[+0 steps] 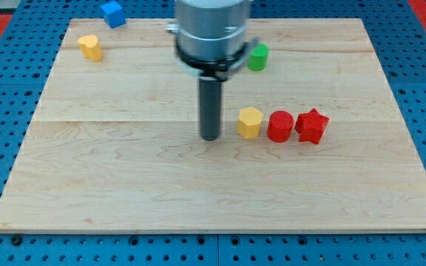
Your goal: Move the heart vertically to the green star
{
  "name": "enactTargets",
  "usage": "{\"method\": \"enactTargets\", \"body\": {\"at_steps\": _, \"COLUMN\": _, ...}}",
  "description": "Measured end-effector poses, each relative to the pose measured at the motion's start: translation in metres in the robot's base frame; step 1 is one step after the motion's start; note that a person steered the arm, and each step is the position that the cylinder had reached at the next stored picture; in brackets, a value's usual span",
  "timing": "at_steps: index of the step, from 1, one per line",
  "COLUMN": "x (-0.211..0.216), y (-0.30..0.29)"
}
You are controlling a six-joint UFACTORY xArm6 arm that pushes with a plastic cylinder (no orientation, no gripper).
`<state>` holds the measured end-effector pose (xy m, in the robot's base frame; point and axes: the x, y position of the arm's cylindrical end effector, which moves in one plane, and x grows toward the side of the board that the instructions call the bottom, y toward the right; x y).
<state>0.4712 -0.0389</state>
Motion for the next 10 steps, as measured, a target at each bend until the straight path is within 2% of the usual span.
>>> {"method": "enactTargets", "body": {"at_steps": 1, "x": -0.017, "y": -0.091}}
{"method": "enactTargets", "body": {"at_steps": 2, "x": -0.059, "y": -0.171}}
{"method": "enactTargets", "body": {"at_steps": 3, "x": -0.094, "y": -0.101}}
{"method": "enactTargets", "body": {"at_steps": 5, "x": -0.158, "y": -0.087}}
{"method": "enactTargets", "body": {"at_steps": 6, "x": -0.215, "y": -0.103}}
{"method": "enactTargets", "body": {"at_steps": 7, "x": -0.238, "y": -0.134}}
{"method": "enactTargets", "body": {"at_steps": 8, "x": -0.199, "y": -0.202}}
{"method": "enactTargets", "body": {"at_steps": 9, "x": -0.163, "y": -0.2}}
{"method": "enactTargets", "body": {"at_steps": 10, "x": -0.194, "y": -0.209}}
